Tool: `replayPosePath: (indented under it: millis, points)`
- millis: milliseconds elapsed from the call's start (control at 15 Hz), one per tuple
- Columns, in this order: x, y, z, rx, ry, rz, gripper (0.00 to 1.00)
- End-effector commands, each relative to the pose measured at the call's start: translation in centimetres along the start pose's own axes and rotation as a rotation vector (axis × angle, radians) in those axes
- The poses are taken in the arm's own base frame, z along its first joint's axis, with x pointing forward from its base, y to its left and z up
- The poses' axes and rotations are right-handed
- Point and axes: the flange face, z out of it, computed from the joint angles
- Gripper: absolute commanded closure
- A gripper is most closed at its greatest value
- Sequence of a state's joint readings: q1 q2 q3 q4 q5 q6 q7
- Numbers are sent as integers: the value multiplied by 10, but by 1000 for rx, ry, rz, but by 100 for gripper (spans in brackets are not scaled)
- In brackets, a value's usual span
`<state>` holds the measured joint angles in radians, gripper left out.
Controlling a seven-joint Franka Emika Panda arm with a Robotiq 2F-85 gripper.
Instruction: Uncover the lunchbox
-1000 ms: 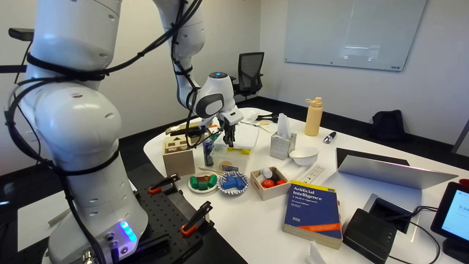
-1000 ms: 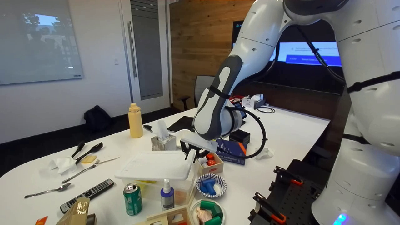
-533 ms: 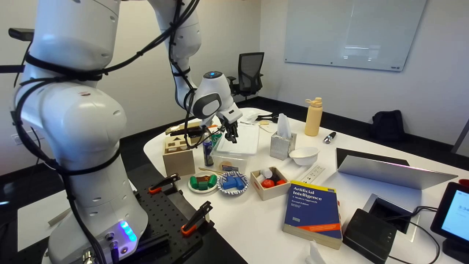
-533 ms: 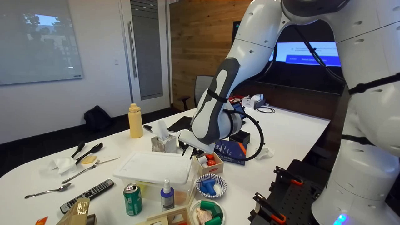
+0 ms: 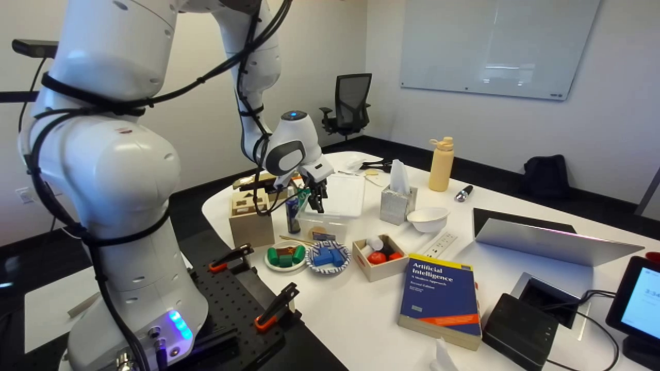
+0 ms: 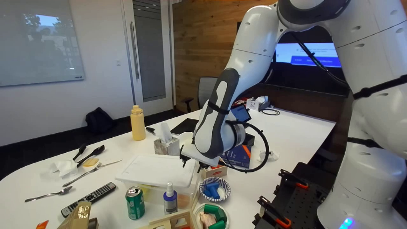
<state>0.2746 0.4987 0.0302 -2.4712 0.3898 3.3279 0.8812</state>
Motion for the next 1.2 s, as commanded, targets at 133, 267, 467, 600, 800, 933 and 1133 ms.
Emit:
replayPosePath:
  millis: [133, 267, 467, 600, 800, 933, 1133]
  points:
    - [-2, 0, 11, 0, 18, 13, 0]
    - [-2, -2, 16, 0, 24, 13, 0]
    - [-3, -6, 26, 4, 25, 14, 0]
    - [-3, -9, 33, 7, 30, 12, 0]
    - [-3, -13, 43, 11, 35, 12, 0]
    - [-4, -16, 49, 18, 32, 20, 0]
    - [-4, -27, 55, 45, 29, 33, 0]
